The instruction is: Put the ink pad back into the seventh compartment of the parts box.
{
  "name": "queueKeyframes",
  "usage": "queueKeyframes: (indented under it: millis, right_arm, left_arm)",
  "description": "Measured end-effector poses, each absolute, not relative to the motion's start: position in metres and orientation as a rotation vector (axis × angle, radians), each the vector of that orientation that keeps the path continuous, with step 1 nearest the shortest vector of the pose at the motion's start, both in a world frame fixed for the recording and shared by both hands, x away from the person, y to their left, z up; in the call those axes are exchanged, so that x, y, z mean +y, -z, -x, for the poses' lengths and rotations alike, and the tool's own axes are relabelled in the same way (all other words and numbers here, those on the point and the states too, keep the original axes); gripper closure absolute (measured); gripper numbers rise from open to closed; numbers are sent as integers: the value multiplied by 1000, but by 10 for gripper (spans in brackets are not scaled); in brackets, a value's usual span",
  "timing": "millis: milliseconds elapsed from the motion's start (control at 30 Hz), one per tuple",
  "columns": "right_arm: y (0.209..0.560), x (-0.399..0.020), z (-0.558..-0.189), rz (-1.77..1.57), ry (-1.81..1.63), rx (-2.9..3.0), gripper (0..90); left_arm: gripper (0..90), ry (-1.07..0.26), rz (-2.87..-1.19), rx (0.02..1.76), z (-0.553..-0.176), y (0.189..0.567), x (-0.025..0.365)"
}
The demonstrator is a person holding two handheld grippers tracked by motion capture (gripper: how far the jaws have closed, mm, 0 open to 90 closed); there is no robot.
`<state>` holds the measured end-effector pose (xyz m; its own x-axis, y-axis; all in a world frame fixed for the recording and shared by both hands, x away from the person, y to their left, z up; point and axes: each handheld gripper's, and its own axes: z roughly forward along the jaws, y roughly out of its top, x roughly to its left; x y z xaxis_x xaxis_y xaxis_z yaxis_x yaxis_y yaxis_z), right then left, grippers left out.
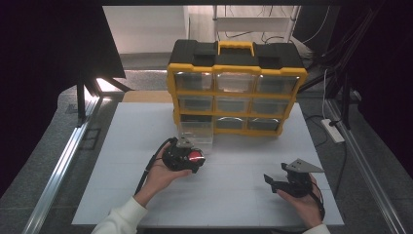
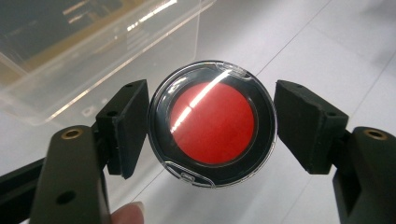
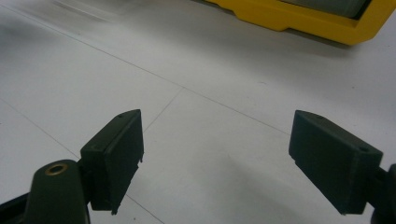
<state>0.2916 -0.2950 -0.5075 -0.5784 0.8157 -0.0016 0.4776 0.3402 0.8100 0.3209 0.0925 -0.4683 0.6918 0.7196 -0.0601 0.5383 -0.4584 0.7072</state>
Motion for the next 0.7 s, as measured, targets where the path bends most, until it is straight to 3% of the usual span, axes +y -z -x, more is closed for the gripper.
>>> queueKeyframes:
  millis: [700]
  right_arm:
    - [508,-295,-292,-1134,-1119,2204,188]
  left_arm:
    - [295,-352,-2105,895,-309,435,103]
